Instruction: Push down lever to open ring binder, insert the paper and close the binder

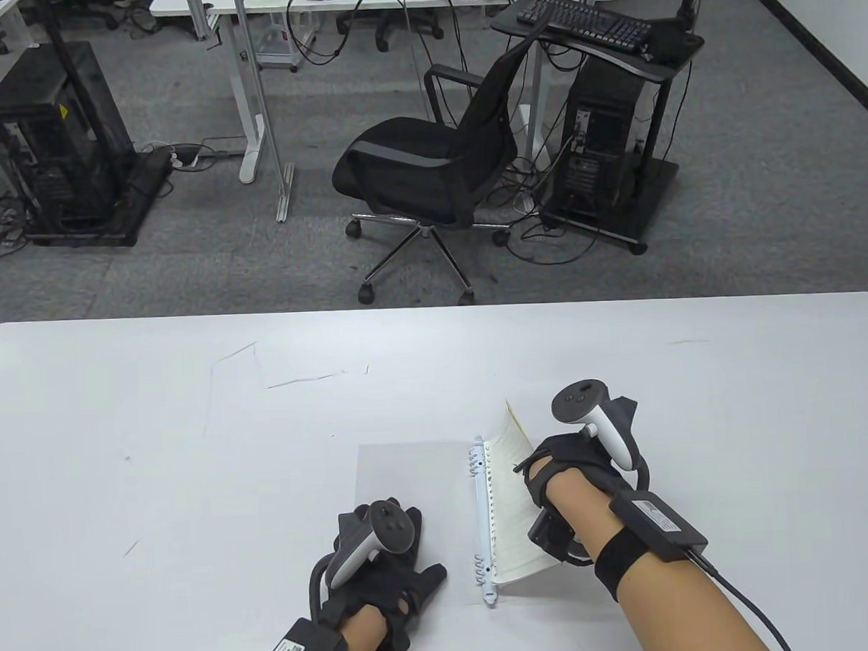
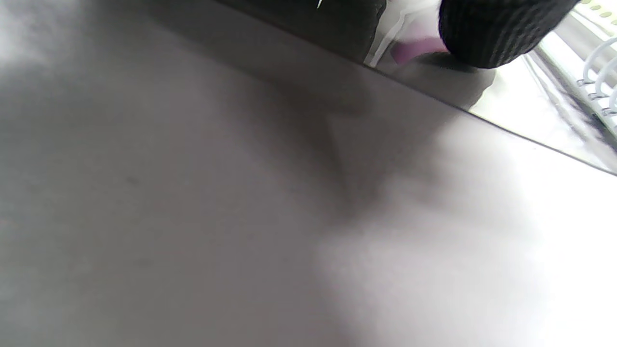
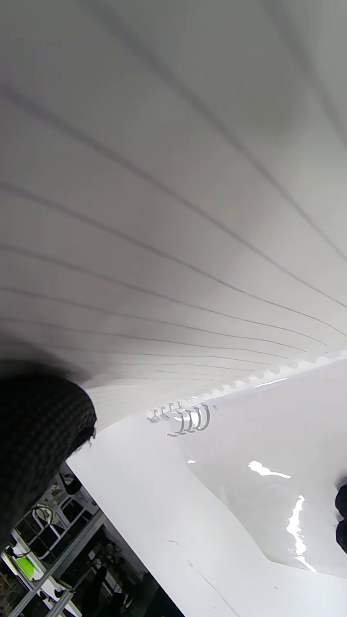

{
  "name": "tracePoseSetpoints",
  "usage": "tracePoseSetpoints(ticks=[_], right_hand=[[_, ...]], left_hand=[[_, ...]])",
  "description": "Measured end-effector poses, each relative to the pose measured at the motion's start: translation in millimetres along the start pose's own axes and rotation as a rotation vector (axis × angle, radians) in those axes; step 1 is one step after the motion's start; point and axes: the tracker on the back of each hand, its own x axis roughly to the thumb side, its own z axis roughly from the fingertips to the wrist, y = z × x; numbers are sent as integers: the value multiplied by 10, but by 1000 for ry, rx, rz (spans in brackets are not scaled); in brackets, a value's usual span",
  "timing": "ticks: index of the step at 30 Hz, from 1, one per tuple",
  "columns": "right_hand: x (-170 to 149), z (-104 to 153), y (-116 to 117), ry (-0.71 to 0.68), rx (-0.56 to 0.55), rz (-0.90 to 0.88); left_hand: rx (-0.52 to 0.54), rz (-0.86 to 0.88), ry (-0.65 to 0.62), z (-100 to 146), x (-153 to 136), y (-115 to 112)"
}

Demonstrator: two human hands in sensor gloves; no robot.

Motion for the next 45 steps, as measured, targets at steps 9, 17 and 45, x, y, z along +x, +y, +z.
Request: tracePoseSetpoints(ticks=[9, 17, 45], right_hand=[[13, 24, 5, -8, 3, 16], [3, 7, -10, 5, 19, 29], [42, 27, 5, 4, 3, 124]], left_hand=[[0, 0, 0, 1, 1, 1], [-1, 0, 0, 1, 1, 1], [-1, -2, 1, 2, 6, -1]])
